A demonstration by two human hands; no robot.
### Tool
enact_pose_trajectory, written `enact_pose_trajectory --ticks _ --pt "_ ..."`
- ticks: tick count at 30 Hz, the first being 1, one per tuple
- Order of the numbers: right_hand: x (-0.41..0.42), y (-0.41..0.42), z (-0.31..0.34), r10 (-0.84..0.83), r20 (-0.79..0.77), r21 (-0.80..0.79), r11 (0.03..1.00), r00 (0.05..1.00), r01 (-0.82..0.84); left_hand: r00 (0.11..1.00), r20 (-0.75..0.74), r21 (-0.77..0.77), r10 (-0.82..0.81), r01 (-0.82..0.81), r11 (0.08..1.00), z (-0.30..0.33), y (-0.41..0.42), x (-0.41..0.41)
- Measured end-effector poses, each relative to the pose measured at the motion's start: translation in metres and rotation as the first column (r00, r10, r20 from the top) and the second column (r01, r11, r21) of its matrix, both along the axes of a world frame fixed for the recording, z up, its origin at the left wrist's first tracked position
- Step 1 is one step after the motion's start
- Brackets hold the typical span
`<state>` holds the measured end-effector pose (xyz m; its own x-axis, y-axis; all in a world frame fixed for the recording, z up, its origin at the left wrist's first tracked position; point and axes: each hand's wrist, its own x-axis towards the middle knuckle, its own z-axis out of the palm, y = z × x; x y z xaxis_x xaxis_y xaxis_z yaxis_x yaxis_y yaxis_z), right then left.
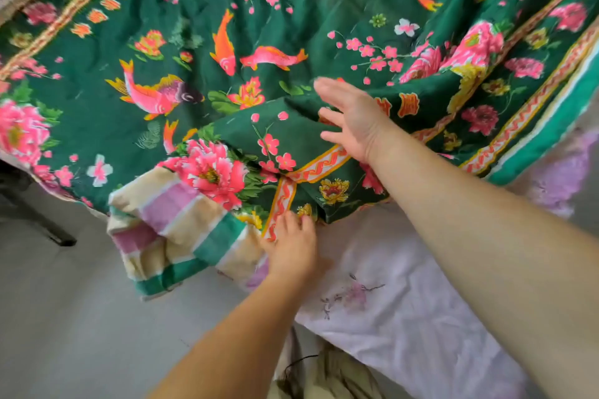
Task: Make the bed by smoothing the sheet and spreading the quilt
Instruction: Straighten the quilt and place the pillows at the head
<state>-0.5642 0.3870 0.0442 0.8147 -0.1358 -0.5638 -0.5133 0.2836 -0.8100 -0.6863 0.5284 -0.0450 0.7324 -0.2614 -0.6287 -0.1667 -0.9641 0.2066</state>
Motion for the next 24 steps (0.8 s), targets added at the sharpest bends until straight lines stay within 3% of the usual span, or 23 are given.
enact_pose_trajectory --ticks 1,3,6,9,12,15,18,21,24 --pt "-0.01 -0.002 -0.013 -0.08 0.034 -0.122 0.989 0.996 0.084 0.99 -0.108 0.076 0.087 -0.079 0.994 -0.008 -0.001 0.002" --pt "-0.039 -0.011 -0.046 -0.315 0.084 -0.287 0.901 0.945 0.325 0.982 -0.131 0.13 0.138 -0.121 0.984 -0.02 -0.005 0.005" --pt "-0.097 -0.019 -0.097 -0.522 -0.021 -0.335 0.807 0.852 0.486 0.989 0.071 0.235 0.133 -0.146 0.961 -0.055 -0.014 0.006" --pt "-0.146 -0.014 -0.133 -0.46 -0.218 -0.391 0.849 0.861 0.355 0.948 0.316 0.25 0.034 -0.118 0.961 -0.08 -0.014 0.015" --pt "-0.173 -0.006 -0.15 -0.32 -0.411 -0.342 0.922 0.854 0.181 0.931 0.362 0.262 0.045 -0.148 0.953 -0.062 -0.005 0.04" --pt "-0.183 -0.003 -0.146 -0.213 -0.484 -0.278 0.957 0.849 0.082 0.969 0.199 0.062 0.144 -0.159 0.985 -0.045 0.003 0.063" --pt "-0.187 0.005 -0.131 -0.086 -0.47 -0.173 0.985 0.879 0.004 0.959 -0.072 -0.112 0.275 -0.281 0.953 -0.009 0.012 0.062" --pt "-0.191 0.013 -0.109 -0.083 -0.398 -0.138 0.99 0.913 0.029 0.822 -0.464 -0.346 0.33 -0.511 0.787 0.035 0.017 0.044" --pt "-0.2 0.012 -0.086 -0.124 -0.417 -0.007 0.991 0.9 0.133 0.716 -0.661 -0.463 0.225 -0.626 0.628 0.08 0.02 0.023"
